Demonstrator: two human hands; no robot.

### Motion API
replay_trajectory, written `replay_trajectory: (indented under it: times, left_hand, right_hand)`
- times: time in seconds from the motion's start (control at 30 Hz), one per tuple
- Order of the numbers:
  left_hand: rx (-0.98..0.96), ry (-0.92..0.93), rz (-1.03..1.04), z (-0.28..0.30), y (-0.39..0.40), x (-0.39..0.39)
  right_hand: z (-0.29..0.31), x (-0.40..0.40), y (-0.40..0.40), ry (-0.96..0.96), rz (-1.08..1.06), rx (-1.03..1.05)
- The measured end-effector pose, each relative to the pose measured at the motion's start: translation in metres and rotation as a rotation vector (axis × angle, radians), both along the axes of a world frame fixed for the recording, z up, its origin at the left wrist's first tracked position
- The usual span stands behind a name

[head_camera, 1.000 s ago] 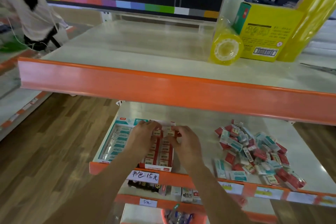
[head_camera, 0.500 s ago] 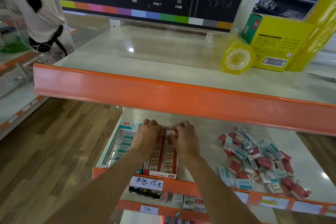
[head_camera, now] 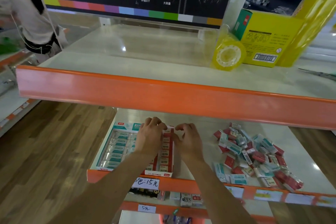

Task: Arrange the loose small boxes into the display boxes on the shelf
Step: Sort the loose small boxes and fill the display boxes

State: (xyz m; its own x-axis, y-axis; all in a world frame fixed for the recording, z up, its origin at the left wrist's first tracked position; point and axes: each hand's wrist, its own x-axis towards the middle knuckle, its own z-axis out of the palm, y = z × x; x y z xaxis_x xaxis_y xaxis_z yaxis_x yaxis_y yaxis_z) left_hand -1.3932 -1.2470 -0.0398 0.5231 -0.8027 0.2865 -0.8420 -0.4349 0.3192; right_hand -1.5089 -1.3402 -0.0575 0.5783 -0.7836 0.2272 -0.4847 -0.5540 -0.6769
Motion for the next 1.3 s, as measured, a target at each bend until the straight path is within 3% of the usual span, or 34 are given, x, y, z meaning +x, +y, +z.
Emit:
replay_trajectory:
  times: [0.23, 0.57, 0.73, 0.9, 1.3]
  left_hand:
    - [-0.044, 0.016, -0.106, 0.003, -0.021, -0.038]
    - [0.093, 0.099, -0.397, -0.013, -0.063, -0.102]
    - [0.171, 0.114, -0.509, -0.021, -0.079, -0.14]
    - [0.144, 0.097, -0.43, -0.023, -0.089, -0.151]
    - [0.131, 0.072, -0.31, -0.022, -0.105, -0.152]
  right_hand:
    - [0.003, -0.044, -0.02, -0.04, -0.111, -0.004]
    - [0.0, -0.115, -0.047, 0.1, -0.359, 0.087]
    - [-0.006, -0.133, -0.048, 0.118, -0.372, 0.079]
    - [-0.011, -0.139, -0.049, -0.073, -0.38, 0.104]
    - [-0.014, -0.14, -0.045, -0.21, -0.461, 0.083]
